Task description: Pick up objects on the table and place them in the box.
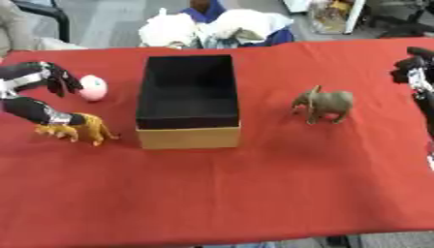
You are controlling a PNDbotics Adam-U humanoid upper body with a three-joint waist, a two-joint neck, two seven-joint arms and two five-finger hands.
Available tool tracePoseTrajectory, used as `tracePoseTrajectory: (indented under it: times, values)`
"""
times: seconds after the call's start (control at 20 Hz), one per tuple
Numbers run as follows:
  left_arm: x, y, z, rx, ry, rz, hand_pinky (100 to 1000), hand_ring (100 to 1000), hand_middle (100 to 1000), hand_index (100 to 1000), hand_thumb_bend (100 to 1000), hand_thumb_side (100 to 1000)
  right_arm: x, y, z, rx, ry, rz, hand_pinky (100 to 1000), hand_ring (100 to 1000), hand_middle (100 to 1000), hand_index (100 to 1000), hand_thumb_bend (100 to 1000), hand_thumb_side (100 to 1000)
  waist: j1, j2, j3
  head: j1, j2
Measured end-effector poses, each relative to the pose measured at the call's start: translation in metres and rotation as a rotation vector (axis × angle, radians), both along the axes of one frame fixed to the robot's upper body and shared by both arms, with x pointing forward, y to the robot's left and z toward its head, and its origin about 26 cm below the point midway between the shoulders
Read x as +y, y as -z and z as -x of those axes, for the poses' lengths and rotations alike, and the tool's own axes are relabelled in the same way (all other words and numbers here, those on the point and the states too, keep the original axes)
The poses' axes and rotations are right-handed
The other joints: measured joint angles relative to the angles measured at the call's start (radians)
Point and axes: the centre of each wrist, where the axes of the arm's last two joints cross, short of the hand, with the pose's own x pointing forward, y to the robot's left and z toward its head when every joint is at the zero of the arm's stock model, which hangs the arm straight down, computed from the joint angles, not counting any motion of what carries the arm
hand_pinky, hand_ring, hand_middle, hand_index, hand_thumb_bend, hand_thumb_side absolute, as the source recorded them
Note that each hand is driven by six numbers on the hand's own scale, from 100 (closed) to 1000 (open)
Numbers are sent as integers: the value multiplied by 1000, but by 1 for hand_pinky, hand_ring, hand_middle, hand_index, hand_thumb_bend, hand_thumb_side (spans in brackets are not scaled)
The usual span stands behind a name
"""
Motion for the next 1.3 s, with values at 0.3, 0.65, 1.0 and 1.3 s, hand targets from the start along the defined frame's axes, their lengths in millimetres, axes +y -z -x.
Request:
tracePoseTrajectory:
  times: [0.3, 0.65, 1.0, 1.3]
  values:
    - [-2, 21, -10, 34, -18, -63, 673, 622, 639, 782, 659, 565, 0, 0, 0, 0, -1, 0, 657, 641, 615, 825, 100, 686, -5, 0, 0, 0, 0]
    - [-2, 37, -17, 47, -32, -111, 636, 561, 575, 731, 576, 445, 0, 1, 0, 4, -2, 1, 657, 640, 615, 825, 100, 689, -11, 0, 0, -1, 0]
    - [-4, 37, -18, -27, -38, -100, 403, 286, 268, 410, 284, 100, 1, 2, 0, 7, -4, 1, 657, 639, 613, 825, 100, 697, -11, 0, 0, -2, 0]
    - [-11, 21, -18, -150, -55, -24, 365, 227, 194, 344, 219, 100, 1, 2, 0, 7, -4, 1, 657, 639, 612, 824, 100, 698, -11, 0, 0, -3, 0]
